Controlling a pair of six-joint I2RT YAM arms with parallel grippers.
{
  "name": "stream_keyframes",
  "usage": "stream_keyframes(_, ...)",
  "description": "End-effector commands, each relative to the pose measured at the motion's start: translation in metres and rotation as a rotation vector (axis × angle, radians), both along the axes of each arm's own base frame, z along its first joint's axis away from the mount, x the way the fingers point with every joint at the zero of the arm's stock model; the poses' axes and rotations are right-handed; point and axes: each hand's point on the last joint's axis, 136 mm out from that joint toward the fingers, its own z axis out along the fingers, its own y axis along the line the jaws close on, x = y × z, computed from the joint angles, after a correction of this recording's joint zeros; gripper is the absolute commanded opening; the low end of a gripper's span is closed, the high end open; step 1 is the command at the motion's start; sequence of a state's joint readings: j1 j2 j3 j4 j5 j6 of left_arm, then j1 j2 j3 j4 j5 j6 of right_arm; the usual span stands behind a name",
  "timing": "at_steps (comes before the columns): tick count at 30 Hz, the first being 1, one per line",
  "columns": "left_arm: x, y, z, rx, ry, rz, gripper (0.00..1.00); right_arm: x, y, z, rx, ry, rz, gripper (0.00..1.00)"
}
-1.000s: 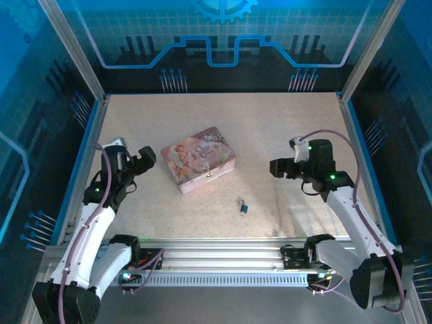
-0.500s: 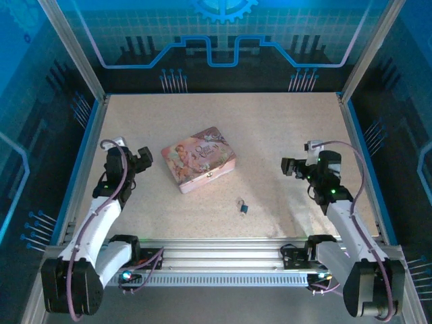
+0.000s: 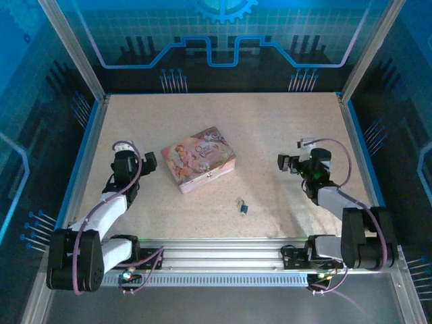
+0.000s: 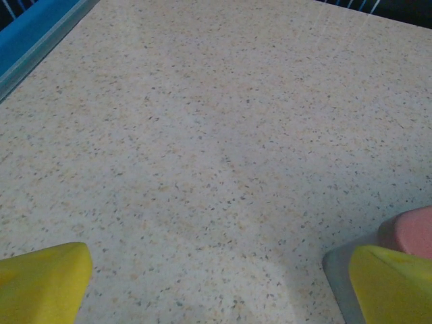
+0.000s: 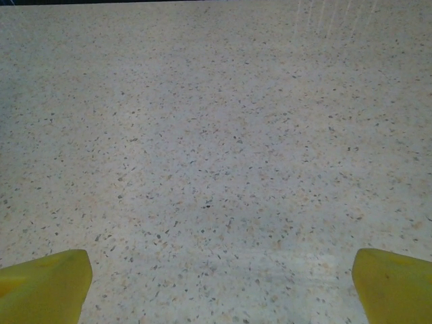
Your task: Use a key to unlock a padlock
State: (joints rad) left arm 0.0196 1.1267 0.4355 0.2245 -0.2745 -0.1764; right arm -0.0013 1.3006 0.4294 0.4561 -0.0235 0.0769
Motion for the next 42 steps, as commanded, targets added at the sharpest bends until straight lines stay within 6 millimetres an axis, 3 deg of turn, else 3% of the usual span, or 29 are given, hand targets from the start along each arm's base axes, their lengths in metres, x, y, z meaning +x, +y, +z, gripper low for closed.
stream_keyframes(1,0.011,-0.004,0.005,0.008,-0.071,-0.051,0.99,0.015,0.002,0.019,-0.017,-0.124,0.038,1.0)
stream_keyframes(11,0.02,-0.009,-0.004,0.015,-0.085,-0.088,0.99,0.023,0.006,-0.005,-0.028,-0.132,0.064,1.0)
stream_keyframes(29,0.039,-0.03,0.007,0.029,-0.247,-0.23,0.99,0.028,0.007,-0.006,-0.068,-0.116,0.04,1.0)
stream_keyframes(36,0.041,-0.031,-0.01,0.048,-0.329,-0.235,0.99,0.028,0.008,-0.007,-0.073,-0.114,0.038,1.0)
stream_keyframes(42,0.054,-0.028,-0.019,0.024,-0.225,-0.23,0.99,0.028,0.008,-0.007,-0.082,-0.113,0.035,1.0)
